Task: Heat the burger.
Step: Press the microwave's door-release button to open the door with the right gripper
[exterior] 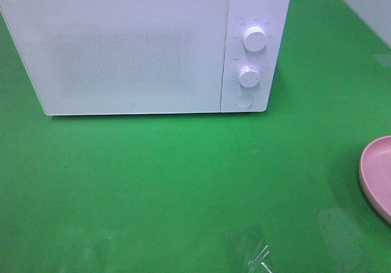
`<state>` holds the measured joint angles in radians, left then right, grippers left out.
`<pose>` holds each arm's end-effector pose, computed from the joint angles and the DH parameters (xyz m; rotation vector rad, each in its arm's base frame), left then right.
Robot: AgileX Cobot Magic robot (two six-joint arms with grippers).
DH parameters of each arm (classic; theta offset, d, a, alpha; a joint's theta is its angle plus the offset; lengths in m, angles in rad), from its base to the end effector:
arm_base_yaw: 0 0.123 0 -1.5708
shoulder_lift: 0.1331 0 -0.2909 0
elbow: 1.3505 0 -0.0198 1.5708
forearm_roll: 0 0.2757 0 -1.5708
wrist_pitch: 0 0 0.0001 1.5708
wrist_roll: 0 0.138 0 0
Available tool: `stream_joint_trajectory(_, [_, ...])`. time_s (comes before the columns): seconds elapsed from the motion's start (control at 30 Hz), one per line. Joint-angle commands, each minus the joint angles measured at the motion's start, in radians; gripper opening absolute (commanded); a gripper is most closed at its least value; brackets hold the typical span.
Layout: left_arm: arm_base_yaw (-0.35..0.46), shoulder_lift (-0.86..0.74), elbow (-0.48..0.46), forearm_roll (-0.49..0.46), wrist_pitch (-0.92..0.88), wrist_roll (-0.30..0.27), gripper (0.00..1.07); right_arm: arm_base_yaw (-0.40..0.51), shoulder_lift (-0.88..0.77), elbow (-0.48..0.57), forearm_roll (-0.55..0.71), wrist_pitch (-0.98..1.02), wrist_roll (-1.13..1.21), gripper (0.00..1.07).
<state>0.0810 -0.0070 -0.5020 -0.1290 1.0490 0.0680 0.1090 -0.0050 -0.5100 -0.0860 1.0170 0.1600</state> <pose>0.0530 -0.0111 0.2711 -0.0074 2.0175 -0.0592 0.0543 -0.0042 0.2773 0.0530 1.9828 0.0725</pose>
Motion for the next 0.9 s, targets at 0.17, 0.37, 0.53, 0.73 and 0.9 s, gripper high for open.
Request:
stream_joint_trajectory(0.17, [-0.004, -0.02, 0.004, -0.004, -0.009, 0.002, 0.99, -0.001, -0.026, 0.001, -0.003, -0.012, -0.001, 0.75])
stream_joint_trajectory(0.37, [-0.004, -0.02, 0.004, -0.004, -0.009, 0.002, 0.99, -0.001, -0.026, 0.001, -0.003, -0.012, 0.0, 0.75])
stream_joint_trajectory(0.53, [-0.004, -0.02, 0.004, -0.004, -0.009, 0.002, 0.99, -0.001, -0.02, -0.013, -0.003, -0.028, 0.013, 0.75])
stream_joint_trajectory(0.73, [-0.004, -0.02, 0.004, -0.004, -0.009, 0.002, 0.99, -0.001, 0.078, -0.039, -0.003, -0.091, 0.017, 0.75])
stream_joint_trajectory(0.9, [-0.004, -0.02, 0.004, -0.004, -0.009, 0.002, 0.99, -0.001, 0.186, -0.039, -0.004, -0.157, 0.017, 0.75])
